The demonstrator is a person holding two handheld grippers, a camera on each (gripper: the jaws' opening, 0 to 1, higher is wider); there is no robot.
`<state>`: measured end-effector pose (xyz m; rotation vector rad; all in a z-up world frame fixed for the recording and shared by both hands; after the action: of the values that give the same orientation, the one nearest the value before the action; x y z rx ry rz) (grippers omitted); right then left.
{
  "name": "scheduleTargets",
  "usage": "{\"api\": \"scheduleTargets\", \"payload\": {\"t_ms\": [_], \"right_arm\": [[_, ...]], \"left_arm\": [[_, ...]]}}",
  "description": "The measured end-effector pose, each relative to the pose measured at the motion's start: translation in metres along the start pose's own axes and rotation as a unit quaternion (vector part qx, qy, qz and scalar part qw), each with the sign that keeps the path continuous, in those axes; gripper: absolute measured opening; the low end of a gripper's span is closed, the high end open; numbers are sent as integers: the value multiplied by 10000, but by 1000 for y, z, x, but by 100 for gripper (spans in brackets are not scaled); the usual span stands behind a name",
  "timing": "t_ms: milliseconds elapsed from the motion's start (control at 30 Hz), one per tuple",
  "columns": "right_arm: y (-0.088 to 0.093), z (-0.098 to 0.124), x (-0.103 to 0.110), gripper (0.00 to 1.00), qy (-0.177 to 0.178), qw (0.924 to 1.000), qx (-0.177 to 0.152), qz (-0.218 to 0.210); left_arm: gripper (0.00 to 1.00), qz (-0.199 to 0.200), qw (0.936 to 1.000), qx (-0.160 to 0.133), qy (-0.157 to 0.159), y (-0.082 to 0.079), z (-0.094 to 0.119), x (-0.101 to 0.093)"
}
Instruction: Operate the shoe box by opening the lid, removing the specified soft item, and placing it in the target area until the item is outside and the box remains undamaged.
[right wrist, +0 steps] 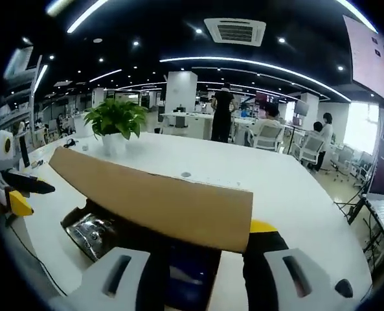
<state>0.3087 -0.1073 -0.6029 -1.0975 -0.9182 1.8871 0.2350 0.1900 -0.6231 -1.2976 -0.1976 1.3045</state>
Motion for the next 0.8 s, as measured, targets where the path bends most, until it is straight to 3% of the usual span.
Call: {"api": "scheduleTargets", "payload": {"t_ms": [133,200,300,467,533,633,733,800], "right_arm": [[-3,-1,-6,30,124,9999,-4,10],[-2,-1,-12,22,266,9992,105,266],[-6,-1,-12,20,201,9998,84,-10],[-11,1,-16,15,382,9992,-78,-52],[-12,0,-18,14,412,9983,-215,-358],[-10,3,-25,1,645,9975,-176,-208],[-7,3,-26,0,656,9963,-199,-526],[-7,3,-24,0,691,9966,-164,-422]], "left_arm": [[56,-417,9983,400,72,5,-3,2],[58,-532,9978,385,40,5,-6,3],[58,-773,9960,436,109,4,-9,2],[49,-963,9942,468,78,1,-10,2],[47,-1031,9932,540,81,1,-10,4],[45,-1118,9919,584,109,1,-11,5],[42,-1179,9908,660,71,-1,-17,8],[40,-1231,9899,701,104,-2,-19,7]]}}
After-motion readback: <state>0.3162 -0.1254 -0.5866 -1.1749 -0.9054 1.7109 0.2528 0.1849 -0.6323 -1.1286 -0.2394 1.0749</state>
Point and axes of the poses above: the point that each gripper's makers call its tool centre point, and the gripper's own axes: z roughly backward along the fingers, x roughly to its left, y roughly out of its underside, the point moved 9 cm from there along z, roughly backward along the fingers, and after that the axes turned 15 degrees about z, right-handed, at the moved point
